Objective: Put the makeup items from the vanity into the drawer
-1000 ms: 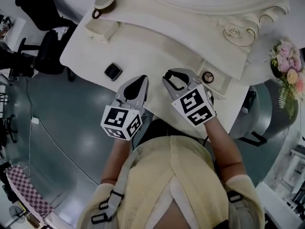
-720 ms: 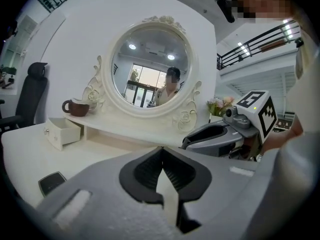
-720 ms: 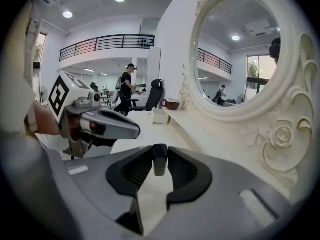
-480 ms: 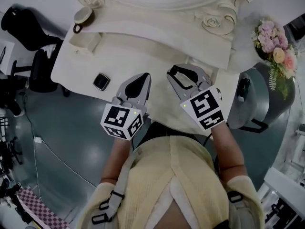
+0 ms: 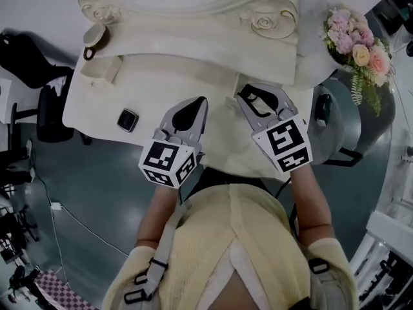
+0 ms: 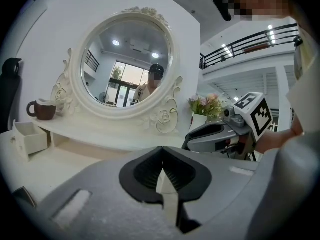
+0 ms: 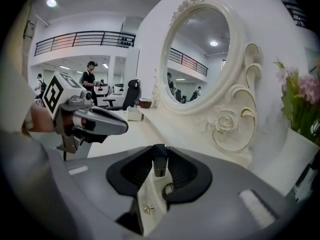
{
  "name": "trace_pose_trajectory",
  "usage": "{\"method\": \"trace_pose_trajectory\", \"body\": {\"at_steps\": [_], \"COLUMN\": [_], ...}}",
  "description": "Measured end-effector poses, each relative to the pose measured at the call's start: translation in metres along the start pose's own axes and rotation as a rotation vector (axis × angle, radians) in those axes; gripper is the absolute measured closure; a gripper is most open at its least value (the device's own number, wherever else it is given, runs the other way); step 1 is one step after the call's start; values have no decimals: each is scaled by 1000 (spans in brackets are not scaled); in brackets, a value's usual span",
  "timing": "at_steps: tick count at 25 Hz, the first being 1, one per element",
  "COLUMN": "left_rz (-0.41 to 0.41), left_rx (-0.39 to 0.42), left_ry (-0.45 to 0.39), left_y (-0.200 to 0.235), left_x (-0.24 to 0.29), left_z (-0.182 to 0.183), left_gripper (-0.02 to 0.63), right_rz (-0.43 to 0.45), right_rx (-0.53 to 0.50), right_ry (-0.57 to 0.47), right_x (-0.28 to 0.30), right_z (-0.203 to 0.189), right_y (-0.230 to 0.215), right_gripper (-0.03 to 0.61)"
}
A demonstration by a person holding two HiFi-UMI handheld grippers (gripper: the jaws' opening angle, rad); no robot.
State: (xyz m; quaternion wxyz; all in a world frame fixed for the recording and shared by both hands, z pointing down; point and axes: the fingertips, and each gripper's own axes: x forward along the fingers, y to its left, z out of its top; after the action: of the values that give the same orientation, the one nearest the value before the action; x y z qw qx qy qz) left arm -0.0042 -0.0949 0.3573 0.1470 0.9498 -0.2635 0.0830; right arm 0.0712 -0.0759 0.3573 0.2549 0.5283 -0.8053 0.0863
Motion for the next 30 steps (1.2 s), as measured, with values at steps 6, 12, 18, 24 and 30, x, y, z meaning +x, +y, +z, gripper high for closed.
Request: {"method": "trace_pose_trajectory", "body": {"at_steps": [6, 12, 18, 24, 30], "left_rz": [-42, -71, -83, -85, -77], "left_rx": [14, 22, 27, 29, 35], "left_ry": [21, 43, 69, 88, 105], "left_y": [-13, -23, -28, -31, -28], "left_x": [14, 25, 36, 44, 50], "left_z": [-5, -12, -20, -25, -28], "left_gripper": [612, 612, 612, 612, 612], "right_rz": [-61, -102, -119, -109, -66], "right_rx": [30, 62, 105, 128, 153], "right_ry": [36, 77, 120, 165, 203], "right_x": [-10, -16, -16, -9, 2], "right_z": [-24, -50, -74, -90, -96], "right_y": [-19, -31, -43, -54, -57], "right_gripper": [472, 472, 472, 472, 472]}}
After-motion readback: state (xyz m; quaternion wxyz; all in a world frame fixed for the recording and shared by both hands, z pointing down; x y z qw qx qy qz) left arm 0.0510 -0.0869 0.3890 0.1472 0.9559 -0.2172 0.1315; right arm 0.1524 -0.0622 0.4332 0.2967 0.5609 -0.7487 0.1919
